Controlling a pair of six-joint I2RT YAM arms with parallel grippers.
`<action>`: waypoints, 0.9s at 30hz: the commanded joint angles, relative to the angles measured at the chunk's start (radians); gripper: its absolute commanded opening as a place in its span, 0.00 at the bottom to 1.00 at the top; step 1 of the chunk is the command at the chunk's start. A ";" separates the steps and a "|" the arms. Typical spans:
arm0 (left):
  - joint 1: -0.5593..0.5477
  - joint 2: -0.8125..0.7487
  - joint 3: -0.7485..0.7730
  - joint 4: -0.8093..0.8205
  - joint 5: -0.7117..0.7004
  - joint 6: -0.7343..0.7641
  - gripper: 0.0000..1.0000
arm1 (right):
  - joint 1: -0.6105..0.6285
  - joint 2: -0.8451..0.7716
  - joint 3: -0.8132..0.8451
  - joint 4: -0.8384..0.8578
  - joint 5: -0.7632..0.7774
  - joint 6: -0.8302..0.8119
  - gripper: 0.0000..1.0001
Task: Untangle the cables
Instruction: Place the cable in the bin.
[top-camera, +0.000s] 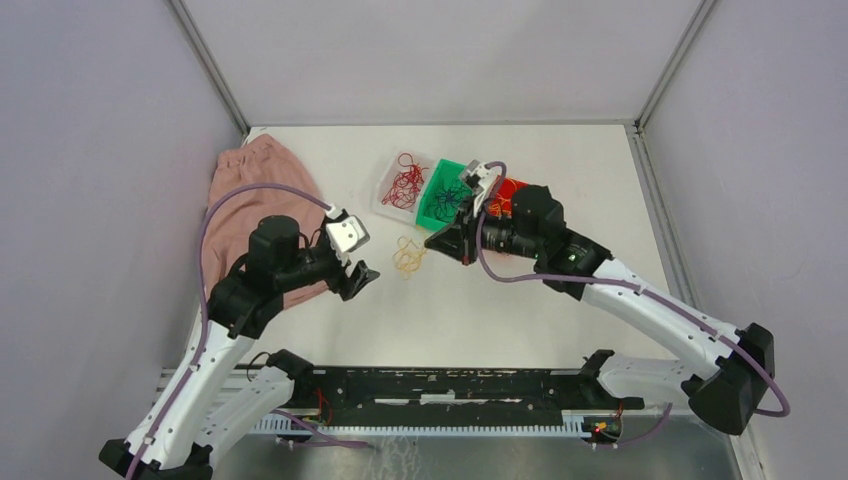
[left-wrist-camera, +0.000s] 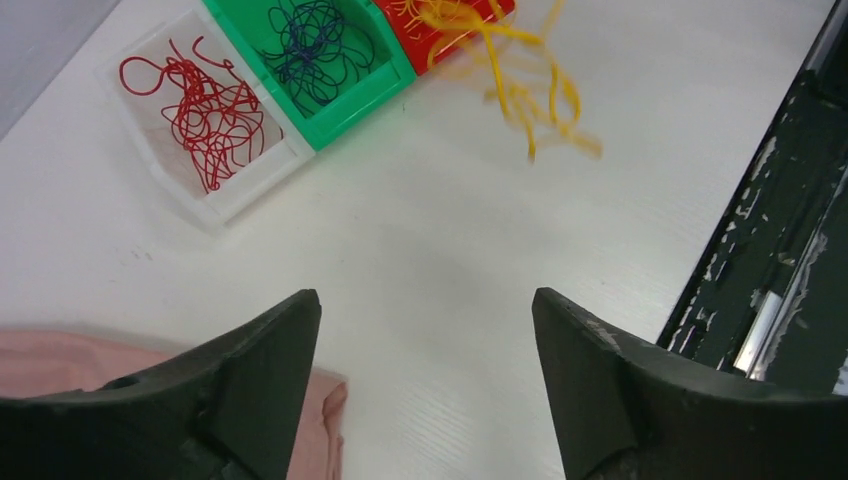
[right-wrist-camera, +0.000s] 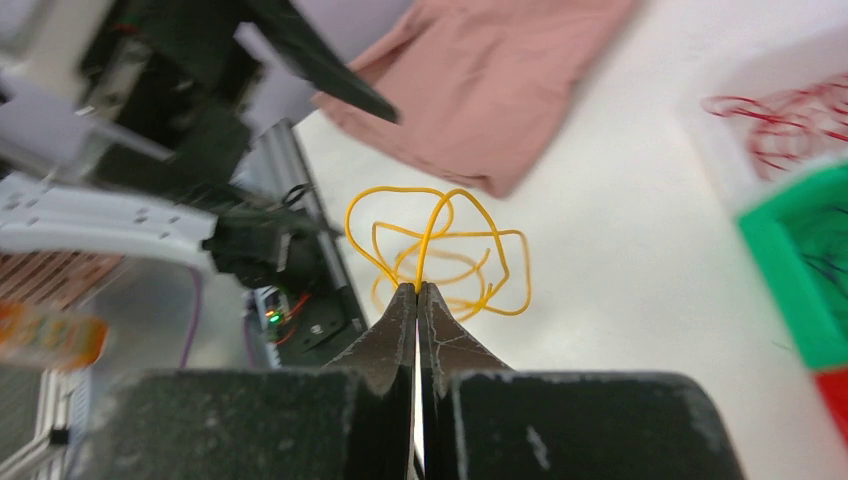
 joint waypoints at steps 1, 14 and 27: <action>0.004 0.001 0.041 -0.039 -0.031 0.057 0.90 | -0.128 -0.007 0.090 -0.087 0.120 -0.036 0.00; 0.005 0.062 0.080 -0.100 -0.123 0.053 0.99 | -0.310 0.299 0.254 -0.162 0.567 -0.252 0.00; 0.006 0.083 0.106 -0.092 -0.176 0.063 0.99 | -0.347 0.433 0.358 -0.280 0.766 -0.185 0.54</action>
